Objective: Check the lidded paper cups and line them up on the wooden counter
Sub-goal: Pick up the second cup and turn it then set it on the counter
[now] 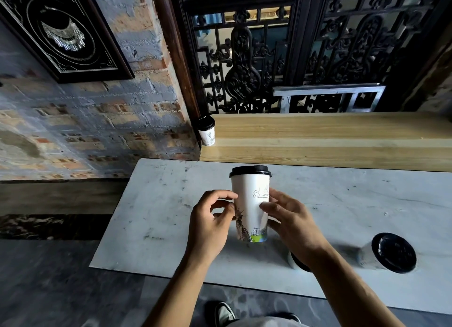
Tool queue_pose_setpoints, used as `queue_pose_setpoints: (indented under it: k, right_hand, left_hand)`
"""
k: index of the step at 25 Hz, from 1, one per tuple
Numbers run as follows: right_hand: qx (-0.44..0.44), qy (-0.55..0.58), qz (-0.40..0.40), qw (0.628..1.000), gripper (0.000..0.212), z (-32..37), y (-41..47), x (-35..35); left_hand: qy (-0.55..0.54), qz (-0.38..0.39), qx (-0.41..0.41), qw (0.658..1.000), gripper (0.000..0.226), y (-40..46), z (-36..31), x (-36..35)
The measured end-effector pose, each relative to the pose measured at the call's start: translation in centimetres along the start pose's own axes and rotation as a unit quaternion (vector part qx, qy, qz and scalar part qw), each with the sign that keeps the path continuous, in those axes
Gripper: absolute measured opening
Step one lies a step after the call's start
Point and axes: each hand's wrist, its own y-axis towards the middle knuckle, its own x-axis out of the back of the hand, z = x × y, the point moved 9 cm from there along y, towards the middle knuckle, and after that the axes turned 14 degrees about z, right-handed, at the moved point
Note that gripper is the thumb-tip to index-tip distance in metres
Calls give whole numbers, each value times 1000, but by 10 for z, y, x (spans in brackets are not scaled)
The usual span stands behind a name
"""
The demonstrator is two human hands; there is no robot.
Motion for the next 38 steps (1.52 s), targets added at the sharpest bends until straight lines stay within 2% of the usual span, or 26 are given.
queue_pose_setpoints:
  k: [5,9,12,16,19,21,25,28,30,34,38]
  right_hand:
    - [14,-11,-10,1000,42,2,0,1]
    - [16,11,-29,999,59,1,-3,4]
    - [-2,44,-44,998,49,-1,-4,4]
    - [-11,69,-59,996,37,-4,-5,9]
    - [-7,44,-47,998,38,-2,-6,8]
    - [-1,24,-29,999,42,2,-6,3]
    - [-1,-12,-25,1000,37,5,-7,1]
    - [9,-4,-35,999,42,8,-8,0]
    - [25,7,-30,999,45,12,-9,-2]
    - [14,11,-51,999,53,12,-12,2]
    - [7,49,-72,996,40,7,-12,8]
  left_hand:
    - [-64,17,22,998,11,-1,7,-8]
    - [-85,48,9,995,40,-3,4,-16]
    - [-78,36,21,996,45,-2,10,-13]
    - [-43,29,27,998,37,-1,10,-9]
    - [-16,16,6,1000,15,0,5,-5]
    - [-3,21,-10,1000,16,0,2,-4]
    - [-7,21,-10,1000,21,-1,2,-4]
    - [-41,26,4,999,12,-4,3,-7]
    - [-63,38,2,997,28,-6,1,-9]
    - [-102,79,2,992,44,-7,3,-18]
    - [-88,91,11,992,55,-8,3,-20]
